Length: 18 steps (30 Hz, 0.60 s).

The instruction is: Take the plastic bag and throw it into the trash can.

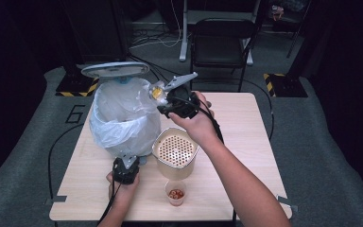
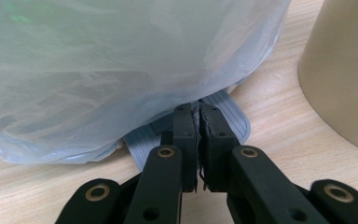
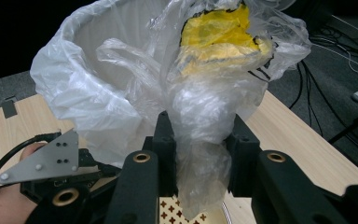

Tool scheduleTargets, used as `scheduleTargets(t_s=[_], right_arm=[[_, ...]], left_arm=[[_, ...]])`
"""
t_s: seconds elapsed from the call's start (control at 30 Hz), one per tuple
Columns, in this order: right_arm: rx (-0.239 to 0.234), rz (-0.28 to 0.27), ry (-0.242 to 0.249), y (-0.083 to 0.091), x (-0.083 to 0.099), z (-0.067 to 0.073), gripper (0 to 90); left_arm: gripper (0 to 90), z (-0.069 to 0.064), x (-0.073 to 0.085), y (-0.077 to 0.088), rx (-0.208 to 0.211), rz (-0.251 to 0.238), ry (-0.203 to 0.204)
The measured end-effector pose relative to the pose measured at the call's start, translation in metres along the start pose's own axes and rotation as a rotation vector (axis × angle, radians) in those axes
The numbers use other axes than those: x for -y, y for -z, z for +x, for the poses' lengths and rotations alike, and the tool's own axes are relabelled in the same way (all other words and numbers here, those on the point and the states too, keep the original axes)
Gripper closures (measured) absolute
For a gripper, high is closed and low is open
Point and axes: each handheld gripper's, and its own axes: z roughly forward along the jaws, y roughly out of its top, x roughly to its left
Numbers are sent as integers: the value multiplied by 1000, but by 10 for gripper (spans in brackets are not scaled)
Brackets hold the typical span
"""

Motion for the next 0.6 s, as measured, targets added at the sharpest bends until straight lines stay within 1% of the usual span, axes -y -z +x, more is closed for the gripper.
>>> scheduleTargets(t_s=[0.03, 0.07, 0.13, 0.17, 0.2, 0.27, 0.3, 0.37, 0.43, 0.47, 0.5, 0.57, 0.6], right_arm=[[1, 2, -5, -1, -1, 1, 702], [-4, -1, 7, -3, -2, 1, 702], [-9, -1, 0, -5, -5, 3, 702], [-12, -4, 9, -7, -6, 4, 702], [-13, 1, 2, -8, -7, 5, 702], [-15, -6, 12, -10, -9, 6, 702], [-18, 0, 6, -10, -11, 8, 702], [-20, -9, 27, -13, -13, 8, 702], [-26, -8, 29, -14, -15, 10, 702], [-29, -4, 21, -15, -16, 12, 702], [-31, -6, 30, -16, -18, 12, 702], [-35, -6, 26, -19, -20, 14, 702], [-38, -11, 33, -21, -20, 13, 702]], left_arm=[[853, 0, 0, 0, 1, 0, 2], [853, 0, 0, 0, 3, 4, 4], [852, 0, 0, 0, 0, -2, 4], [852, 0, 0, 0, 0, 0, 1], [852, 0, 0, 0, 1, 0, 1], [852, 0, 0, 0, 3, 6, 1], [852, 0, 0, 0, 2, 7, -3], [852, -1, 0, 0, -3, 1, -3], [852, 0, 0, 0, -3, 2, -4], [852, 0, 0, 0, -1, 6, -7], [852, -1, 0, 0, -1, 6, -7], [852, 0, 0, 0, -1, 6, -7], [852, -1, 0, 0, -1, 6, -7]])
